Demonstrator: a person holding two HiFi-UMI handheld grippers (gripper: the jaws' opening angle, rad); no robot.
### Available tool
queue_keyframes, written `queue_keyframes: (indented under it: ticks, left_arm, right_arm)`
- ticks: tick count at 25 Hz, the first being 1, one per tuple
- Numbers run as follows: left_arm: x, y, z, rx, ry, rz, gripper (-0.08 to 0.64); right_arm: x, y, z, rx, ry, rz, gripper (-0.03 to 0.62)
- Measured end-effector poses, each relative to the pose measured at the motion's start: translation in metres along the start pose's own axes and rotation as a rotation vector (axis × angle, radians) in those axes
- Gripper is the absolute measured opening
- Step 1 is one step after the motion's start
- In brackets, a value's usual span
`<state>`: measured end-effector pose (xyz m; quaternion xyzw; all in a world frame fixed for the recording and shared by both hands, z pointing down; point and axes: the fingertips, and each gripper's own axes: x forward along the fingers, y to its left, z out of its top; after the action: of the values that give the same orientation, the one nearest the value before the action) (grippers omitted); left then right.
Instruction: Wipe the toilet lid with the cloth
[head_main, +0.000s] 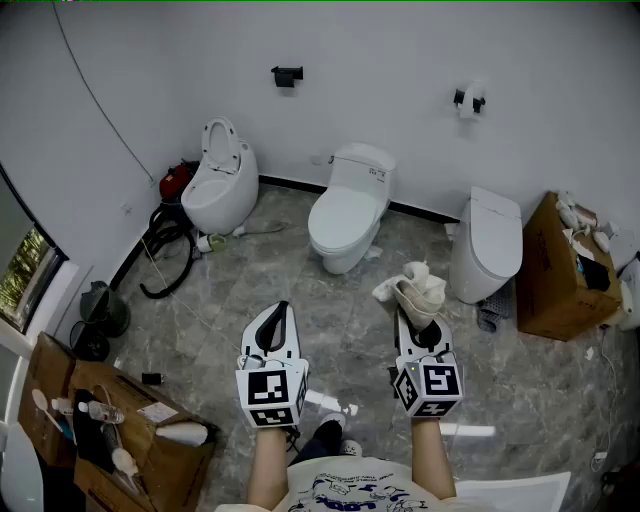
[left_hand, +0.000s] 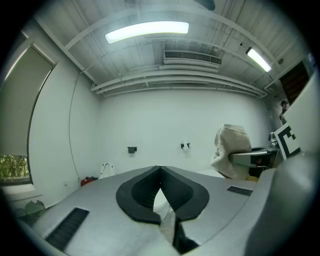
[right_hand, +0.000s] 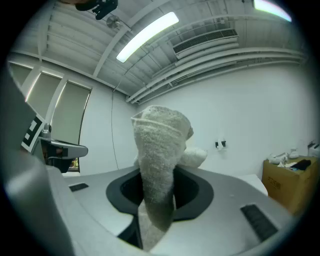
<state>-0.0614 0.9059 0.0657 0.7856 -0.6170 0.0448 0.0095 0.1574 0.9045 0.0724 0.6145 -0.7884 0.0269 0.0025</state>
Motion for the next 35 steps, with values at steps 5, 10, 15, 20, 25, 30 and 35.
queue_keyframes:
  ticks: [5,10,15,20,25,30,35]
  left_arm:
    - [0.005,0.001,-0.001,0.004,0.000,-0.003,0.003]
    - [0.013,0.008,-0.001,0.003,0.001,-0.004,0.003]
    - [0.033,0.018,-0.006,-0.011,0.002,-0.013,0.003]
    - [0.066,0.027,-0.005,-0.019,-0.001,-0.026,0.003]
    - [0.099,0.044,-0.005,-0.018,-0.008,-0.046,0.003]
    - [0.128,0.058,-0.007,-0.012,-0.005,-0.069,0.003]
    - [0.149,0.071,-0.016,-0.010,0.018,-0.074,0.003]
  right_arm:
    - [0.004,0.000,-0.004,0.004,0.006,0.002,0.109]
    - [0.014,0.003,-0.008,0.009,0.009,-0.003,0.109]
    - [0.032,0.004,-0.012,0.002,0.014,-0.014,0.110]
    - [0.060,-0.004,-0.010,0.013,0.007,-0.031,0.112]
    - [0.091,-0.005,-0.013,0.016,0.010,-0.051,0.112]
    - [0.119,-0.005,-0.021,0.040,0.021,-0.072,0.112]
    - [0.139,-0.007,-0.031,0.037,0.050,-0.085,0.112]
